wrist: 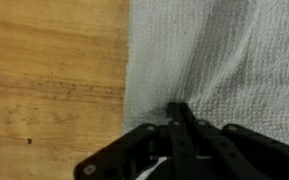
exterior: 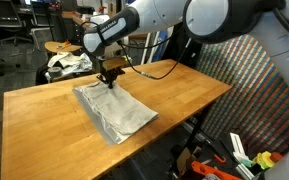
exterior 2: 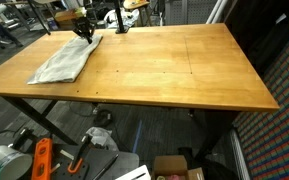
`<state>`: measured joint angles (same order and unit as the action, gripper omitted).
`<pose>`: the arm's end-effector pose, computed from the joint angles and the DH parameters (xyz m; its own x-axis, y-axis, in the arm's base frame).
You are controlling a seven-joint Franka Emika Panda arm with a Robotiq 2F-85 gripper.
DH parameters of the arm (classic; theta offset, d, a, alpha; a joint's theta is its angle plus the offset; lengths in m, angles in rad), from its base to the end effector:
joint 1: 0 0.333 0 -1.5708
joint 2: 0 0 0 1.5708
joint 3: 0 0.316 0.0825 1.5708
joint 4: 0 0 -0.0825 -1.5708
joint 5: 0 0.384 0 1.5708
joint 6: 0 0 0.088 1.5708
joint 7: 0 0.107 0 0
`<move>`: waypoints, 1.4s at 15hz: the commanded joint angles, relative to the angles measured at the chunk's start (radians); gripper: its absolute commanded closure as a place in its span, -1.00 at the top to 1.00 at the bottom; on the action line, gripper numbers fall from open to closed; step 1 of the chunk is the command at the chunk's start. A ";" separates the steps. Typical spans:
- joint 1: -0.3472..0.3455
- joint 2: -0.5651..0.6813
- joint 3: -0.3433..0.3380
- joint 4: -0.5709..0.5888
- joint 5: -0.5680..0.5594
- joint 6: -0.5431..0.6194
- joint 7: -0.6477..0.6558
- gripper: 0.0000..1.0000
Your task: Fold the cloth
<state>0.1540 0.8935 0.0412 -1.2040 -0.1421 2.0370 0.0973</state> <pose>0.7418 0.1300 0.2335 0.9876 0.1479 -0.0528 0.1524 -0.9836 0.0962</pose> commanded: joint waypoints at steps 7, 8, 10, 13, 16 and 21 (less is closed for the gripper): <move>-0.029 -0.011 0.015 0.017 0.056 -0.026 -0.074 -0.31; -0.033 -0.034 0.015 -0.014 0.057 -0.005 -0.083 -0.17; -0.043 -0.072 0.016 -0.062 0.059 0.026 -0.100 0.11; -0.065 -0.155 0.017 -0.155 0.066 0.065 -0.119 0.59; -0.095 -0.264 0.022 -0.280 0.075 0.089 -0.157 0.98; -0.150 -0.464 0.036 -0.512 0.141 0.077 -0.246 1.00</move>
<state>0.0417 0.5919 0.0589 -1.5206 -0.0504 2.0898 -0.0905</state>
